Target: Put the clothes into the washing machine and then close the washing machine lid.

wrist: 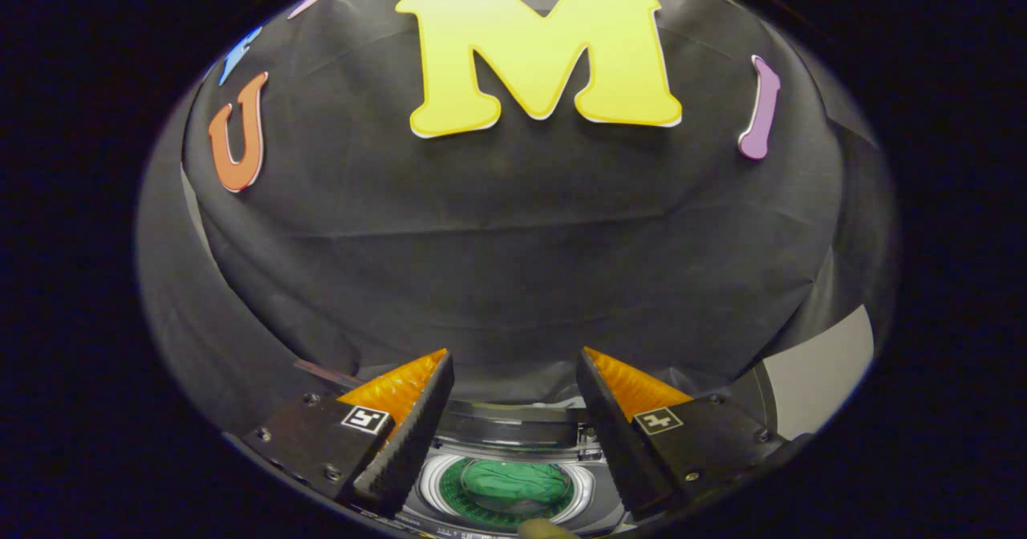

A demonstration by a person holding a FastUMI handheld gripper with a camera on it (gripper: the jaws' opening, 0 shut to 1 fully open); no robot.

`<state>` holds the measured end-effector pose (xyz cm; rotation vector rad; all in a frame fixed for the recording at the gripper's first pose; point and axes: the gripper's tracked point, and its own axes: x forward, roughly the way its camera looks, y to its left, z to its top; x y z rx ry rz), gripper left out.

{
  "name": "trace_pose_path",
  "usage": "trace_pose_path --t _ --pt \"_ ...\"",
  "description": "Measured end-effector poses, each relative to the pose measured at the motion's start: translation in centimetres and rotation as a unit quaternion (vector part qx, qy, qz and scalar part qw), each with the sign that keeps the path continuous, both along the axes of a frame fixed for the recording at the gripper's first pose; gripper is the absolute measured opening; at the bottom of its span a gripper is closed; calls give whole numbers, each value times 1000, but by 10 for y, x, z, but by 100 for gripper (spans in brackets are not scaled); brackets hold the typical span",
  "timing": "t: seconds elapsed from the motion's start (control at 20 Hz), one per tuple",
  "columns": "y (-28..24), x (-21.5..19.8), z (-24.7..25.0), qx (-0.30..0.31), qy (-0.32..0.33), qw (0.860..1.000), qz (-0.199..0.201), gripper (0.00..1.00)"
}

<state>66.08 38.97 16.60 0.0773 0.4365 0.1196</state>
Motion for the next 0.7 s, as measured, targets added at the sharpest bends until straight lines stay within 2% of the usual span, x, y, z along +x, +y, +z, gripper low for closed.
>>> trace_pose_path --t 0.25,0.4,0.7 --pt "10 20 -19 -15 33 999 -9 96" --pt "5 25 -28 -14 60 998 -31 96" --pt "5 22 -32 -1 56 998 -37 96"
